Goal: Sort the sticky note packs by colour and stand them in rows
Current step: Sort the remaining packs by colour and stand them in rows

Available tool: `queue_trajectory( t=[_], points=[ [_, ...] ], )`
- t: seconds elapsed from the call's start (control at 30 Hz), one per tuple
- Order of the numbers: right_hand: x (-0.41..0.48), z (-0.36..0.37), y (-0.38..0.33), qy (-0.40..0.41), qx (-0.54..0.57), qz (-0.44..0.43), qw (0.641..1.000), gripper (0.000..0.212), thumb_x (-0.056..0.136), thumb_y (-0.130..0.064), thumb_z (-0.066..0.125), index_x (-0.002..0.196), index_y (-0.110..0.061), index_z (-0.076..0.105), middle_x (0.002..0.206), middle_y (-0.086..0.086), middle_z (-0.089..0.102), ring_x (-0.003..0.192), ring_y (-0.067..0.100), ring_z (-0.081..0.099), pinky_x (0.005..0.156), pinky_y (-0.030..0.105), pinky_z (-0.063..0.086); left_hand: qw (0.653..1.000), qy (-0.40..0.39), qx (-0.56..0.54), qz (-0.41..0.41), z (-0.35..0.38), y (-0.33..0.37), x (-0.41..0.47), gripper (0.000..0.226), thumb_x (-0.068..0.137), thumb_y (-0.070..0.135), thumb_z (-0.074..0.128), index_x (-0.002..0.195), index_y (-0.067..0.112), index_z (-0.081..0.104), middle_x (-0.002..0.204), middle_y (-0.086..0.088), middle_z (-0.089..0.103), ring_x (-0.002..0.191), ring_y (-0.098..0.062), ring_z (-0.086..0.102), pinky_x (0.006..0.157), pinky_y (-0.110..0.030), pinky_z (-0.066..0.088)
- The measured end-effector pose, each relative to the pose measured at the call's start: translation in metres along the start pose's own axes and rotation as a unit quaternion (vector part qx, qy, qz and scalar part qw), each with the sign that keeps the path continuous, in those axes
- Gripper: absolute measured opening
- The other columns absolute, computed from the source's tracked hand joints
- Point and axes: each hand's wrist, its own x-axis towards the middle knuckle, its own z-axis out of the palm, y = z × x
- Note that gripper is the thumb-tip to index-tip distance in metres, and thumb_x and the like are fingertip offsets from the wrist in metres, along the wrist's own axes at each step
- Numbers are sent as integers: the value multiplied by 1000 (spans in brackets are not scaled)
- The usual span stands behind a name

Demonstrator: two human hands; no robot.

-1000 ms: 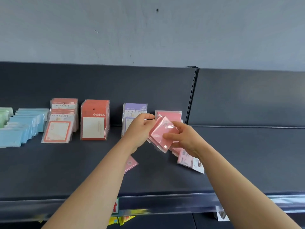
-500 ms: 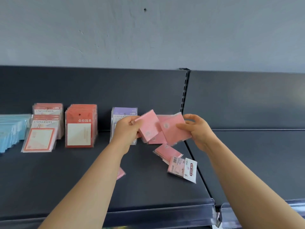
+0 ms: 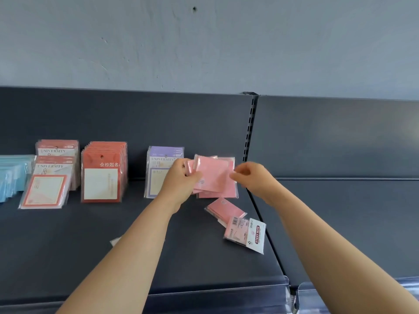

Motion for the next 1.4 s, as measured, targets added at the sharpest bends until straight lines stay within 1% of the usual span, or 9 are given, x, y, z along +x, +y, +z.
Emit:
queue_trajectory(
  t=[0.2, 0.33, 0.47, 0.6, 0.77, 0.83, 1.07, 1.2, 1.4],
  points=[
    [-20, 12, 16, -201, -114, 28, 972, 25, 79, -15, 71, 103, -21, 74, 87, -12, 70, 80, 6, 64, 76, 17, 47, 998, 41, -28, -37, 3, -17, 5, 28, 94, 6, 45, 114, 26, 47, 112, -2, 61, 103, -22, 61, 92, -46, 52],
    [-15, 14, 23, -117, -51, 27, 991, 23, 84, -21, 71, 107, -15, 70, 89, -3, 71, 69, 5, 62, 70, 18, 52, 998, 28, -41, -48, 14, -21, 7, 32, 94, 4, 39, 119, 23, 45, 114, -1, 59, 101, -19, 58, 94, -43, 49],
    [-5, 15, 27, -41, 41, 23, 998, 42, 79, -41, 75, 112, -23, 55, 101, -6, 69, 84, 9, 67, 75, 26, 54, 997, -23, -49, -48, 30, -21, 7, 32, 94, 3, 40, 118, 24, 46, 116, -2, 60, 105, -18, 58, 96, -41, 50],
    [0, 18, 27, -58, 50, 16, 997, 19, 87, -19, 69, 104, -12, 67, 84, -4, 69, 60, 3, 60, 60, 19, 46, 992, -51, 108, -37, 36, -27, 12, 27, 98, 17, 44, 124, 19, 43, 117, -1, 58, 104, -20, 58, 93, -43, 50],
    [9, 19, 33, -43, 2, 36, 998, 26, 84, -28, 72, 105, -13, 65, 95, 1, 72, 78, 14, 69, 65, 22, 51, 953, -62, 295, -5, 37, -36, 15, 23, 95, 30, 52, 116, 21, 55, 124, -7, 52, 107, -25, 55, 95, -45, 50],
    [12, 23, 35, -36, -21, 34, 999, 28, 85, -31, 71, 107, -14, 67, 98, -1, 72, 82, 13, 68, 64, 21, 50, 938, -43, 343, -11, 39, -38, 16, 43, 94, 33, 55, 135, 23, 48, 131, -9, 44, 116, -28, 50, 101, -42, 45],
    [13, 24, 33, -38, -3, 41, 998, 32, 84, -30, 73, 111, -18, 61, 94, -4, 70, 76, 8, 66, 55, 15, 45, 969, -2, 228, -96, 34, -31, 16, 29, 89, 17, 66, 109, 6, 48, 107, -8, 58, 95, -25, 58, 71, -32, 47],
    [14, 26, 36, 7, 27, 28, 999, 41, 74, -26, 83, 107, -17, 61, 94, -5, 70, 81, 11, 68, 63, 19, 50, 989, 1, 139, -55, 32, -36, 17, 38, 82, 4, 70, 116, 11, 56, 115, -3, 65, 100, -19, 63, 85, -33, 53],
    [30, 33, 25, 77, -42, -9, 996, 55, 75, -31, 80, 122, -19, 53, 114, 2, 53, 84, 12, 59, 76, 26, 47, 983, 64, 171, 15, 35, -35, 30, 62, 79, 9, 78, 132, 21, 48, 125, 2, 58, 111, -19, 60, 96, -41, 51]
  ],
)
